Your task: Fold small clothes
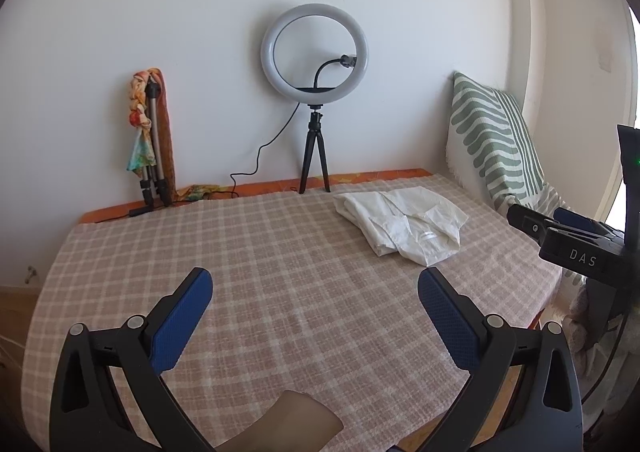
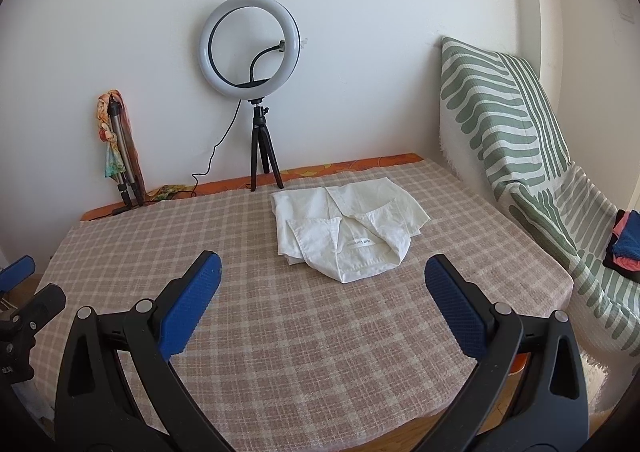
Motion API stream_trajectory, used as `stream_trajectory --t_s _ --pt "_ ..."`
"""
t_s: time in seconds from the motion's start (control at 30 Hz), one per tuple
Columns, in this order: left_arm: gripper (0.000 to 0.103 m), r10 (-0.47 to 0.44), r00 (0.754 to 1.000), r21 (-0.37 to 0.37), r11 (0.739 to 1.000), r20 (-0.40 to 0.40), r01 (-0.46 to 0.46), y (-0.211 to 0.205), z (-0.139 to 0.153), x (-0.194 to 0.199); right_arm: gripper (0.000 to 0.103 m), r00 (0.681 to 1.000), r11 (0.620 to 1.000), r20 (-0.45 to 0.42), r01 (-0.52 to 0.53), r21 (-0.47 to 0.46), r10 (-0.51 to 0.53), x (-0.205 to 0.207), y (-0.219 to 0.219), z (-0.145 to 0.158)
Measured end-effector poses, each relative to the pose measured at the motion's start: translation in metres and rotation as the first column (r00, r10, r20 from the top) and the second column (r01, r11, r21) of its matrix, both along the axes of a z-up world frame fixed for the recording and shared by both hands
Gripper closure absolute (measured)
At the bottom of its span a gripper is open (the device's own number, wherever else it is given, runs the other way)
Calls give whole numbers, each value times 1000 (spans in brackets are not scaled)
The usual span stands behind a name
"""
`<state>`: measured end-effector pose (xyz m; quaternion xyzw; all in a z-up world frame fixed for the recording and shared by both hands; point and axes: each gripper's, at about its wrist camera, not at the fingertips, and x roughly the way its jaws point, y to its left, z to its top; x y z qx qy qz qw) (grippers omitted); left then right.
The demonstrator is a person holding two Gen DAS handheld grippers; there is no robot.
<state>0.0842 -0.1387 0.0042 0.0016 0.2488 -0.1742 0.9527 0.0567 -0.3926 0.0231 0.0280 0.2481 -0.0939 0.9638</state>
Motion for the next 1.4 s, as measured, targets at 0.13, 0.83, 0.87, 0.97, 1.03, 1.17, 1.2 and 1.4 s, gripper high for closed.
stream_trajectory --t_s 0.13,0.83,0.87,0.97,1.03,1.17,1.2,1.4 --pt "1 0 1000 -1 1000 0 0 0 1 -2 0 1000 1000 5 -3 0 3 -2 2 1" --pt "1 -7 1000 -10 1000 1 7 1 6 -6 0 1000 1000 6 -16 -4 16 -5 11 4" --pt "1 -7 1000 -10 1000 1 7 1 6 -7 0 1000 1000 5 -14 -3 14 -5 11 4" --pt "1 -7 1000 -11 1000 -2 7 0 6 -7 0 1000 1000 5 -16 1 16 -5 11 4" --pt "1 -7 1000 -10 1000 -2 7 1 6 -7 0 1000 1000 4 -19 4 19 -4 12 4" --pt "1 -8 1000 -11 1000 -2 8 1 7 -7 0 1000 1000 5 -19 2 19 -4 12 4" --pt "1 -8 1000 -10 1000 -2 8 1 6 -7 0 1000 1000 5 -19 2 19 -4 12 4" --pt "1 -6 1000 -11 1000 -3 6 0 6 -8 0 1000 1000 0 -26 4 26 -4 16 4"
